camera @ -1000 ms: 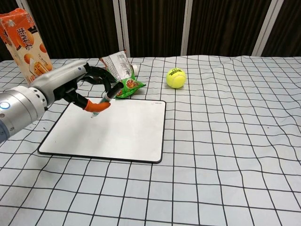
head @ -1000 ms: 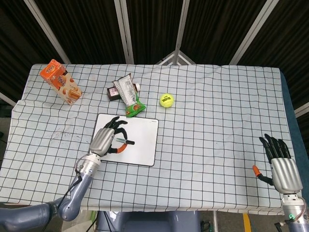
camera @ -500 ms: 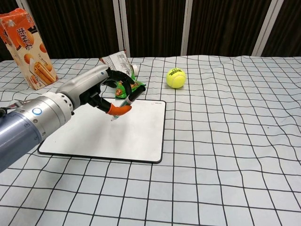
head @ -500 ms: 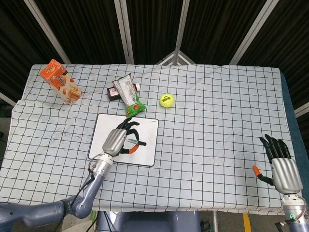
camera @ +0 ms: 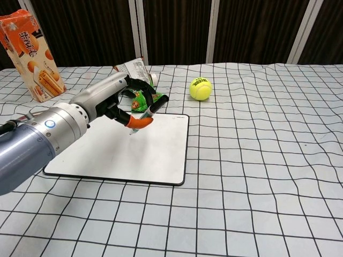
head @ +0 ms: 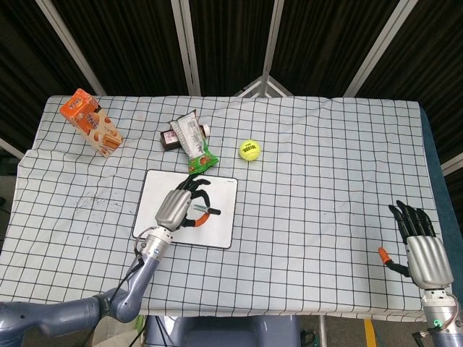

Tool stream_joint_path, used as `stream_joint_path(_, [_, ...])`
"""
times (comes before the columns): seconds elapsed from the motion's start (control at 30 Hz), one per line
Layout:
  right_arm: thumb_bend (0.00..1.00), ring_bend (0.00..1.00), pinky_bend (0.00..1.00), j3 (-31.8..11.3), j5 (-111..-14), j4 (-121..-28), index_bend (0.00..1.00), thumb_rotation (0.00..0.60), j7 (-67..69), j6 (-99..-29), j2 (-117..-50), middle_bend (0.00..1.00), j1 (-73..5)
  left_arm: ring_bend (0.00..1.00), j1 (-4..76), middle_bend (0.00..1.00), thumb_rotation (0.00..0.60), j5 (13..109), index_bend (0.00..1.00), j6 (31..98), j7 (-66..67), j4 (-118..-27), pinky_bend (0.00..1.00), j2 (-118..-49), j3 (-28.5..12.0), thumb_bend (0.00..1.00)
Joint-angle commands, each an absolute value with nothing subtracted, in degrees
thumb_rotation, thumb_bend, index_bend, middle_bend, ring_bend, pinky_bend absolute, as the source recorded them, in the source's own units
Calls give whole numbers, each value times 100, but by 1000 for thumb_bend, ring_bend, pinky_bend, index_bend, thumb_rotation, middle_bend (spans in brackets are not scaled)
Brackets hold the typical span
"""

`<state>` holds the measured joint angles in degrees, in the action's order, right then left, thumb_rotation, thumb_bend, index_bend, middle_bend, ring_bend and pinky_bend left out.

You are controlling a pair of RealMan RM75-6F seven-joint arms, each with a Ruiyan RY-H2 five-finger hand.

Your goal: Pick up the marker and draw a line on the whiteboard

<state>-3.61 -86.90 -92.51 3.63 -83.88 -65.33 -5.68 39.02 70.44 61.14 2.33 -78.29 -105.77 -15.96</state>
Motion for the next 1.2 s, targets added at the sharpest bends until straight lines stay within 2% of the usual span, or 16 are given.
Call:
stream_joint_path(0.03, [329, 0, 0, -360, -8687, -9255, 0, 600, 358, -8388, -6532, 0, -567, 52, 3915, 192, 600, 7052, 697, 6119, 229, -7787, 150, -10587, -1595, 548])
stream_joint_path(0.7, [329, 0, 0, -369, -8660, -9263, 0, 600, 392, -8359, -6519, 0, -577, 52, 4235, 198, 600, 6957, 701, 5986, -275, -6846, 150, -10974, -1927, 546])
stream_joint_path(1.2, [329, 0, 0, -365, -8673, -9268, 0, 600, 386, -8378, -6510, 0, -570, 52, 4199, 201, 600, 7104, 704, 6002, -479, -6731, 150, -11108, -1694, 546])
